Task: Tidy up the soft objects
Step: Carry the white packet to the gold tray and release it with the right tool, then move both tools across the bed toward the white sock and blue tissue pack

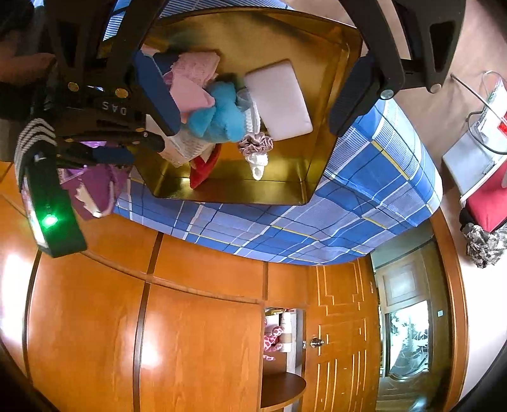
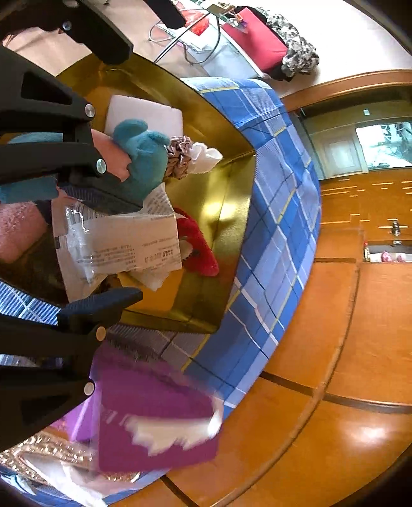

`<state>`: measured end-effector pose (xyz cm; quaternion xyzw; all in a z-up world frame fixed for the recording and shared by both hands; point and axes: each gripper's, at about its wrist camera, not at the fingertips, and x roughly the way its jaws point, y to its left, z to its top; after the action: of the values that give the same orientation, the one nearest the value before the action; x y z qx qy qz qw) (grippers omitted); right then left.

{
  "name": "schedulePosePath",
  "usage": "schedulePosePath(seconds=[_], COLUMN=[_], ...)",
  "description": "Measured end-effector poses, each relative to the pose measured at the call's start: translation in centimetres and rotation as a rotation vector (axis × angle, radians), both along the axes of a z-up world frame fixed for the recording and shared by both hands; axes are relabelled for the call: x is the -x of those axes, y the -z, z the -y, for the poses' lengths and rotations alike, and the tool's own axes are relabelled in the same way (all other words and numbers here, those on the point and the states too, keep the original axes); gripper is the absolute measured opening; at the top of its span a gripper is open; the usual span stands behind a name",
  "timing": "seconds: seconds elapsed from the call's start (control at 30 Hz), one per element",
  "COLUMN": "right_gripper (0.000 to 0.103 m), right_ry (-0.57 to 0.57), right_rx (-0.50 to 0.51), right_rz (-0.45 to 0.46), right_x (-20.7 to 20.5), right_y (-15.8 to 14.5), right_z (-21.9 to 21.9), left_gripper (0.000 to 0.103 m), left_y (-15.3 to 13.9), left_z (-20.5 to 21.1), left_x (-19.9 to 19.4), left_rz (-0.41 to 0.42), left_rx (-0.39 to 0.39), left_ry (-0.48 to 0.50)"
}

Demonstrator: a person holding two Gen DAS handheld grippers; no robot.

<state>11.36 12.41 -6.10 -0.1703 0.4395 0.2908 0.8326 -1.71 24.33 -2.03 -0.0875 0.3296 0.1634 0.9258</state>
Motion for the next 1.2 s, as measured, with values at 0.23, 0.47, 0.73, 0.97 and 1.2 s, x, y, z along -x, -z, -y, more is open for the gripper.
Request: schedulePosePath(seconds=[0.23,0.47,0.73,0.97,1.2], right_gripper=[0.05,0.05,0.05,0.05,0.05], right_ry=[0.02,0.028,0.077,0.114,0.17], right_rx=[-0.011,-0.024,-0.046,-0.082,-0.118], right_rz=[0.078,0.178,0.273,0.336,0.378], right_x=[1.4,3.4,5.6,7.5,9.0], right_y=[-1.3,-2.9,-3.9,-4.9,-5.6], right_z=[1.3,2.3,4.3,7.4,11.3], left_gripper=[0.095,0.095,0.095,0.095,0.095], left_y=[-0.1,-0.2,-0.5,-0.7,-1.0], left_z=[0.4,0.7,1.2,2.0,3.2], left_x=[0.0,0.1,0.2,0.2,0.2], left_rz=[0.002,0.002,0.009,0.01,0.01], left_rx=[-0.002,-0.004,-0.008,-0.023,-0.037], left_ry=[0.01,0.018,0.031,0.049,0.081])
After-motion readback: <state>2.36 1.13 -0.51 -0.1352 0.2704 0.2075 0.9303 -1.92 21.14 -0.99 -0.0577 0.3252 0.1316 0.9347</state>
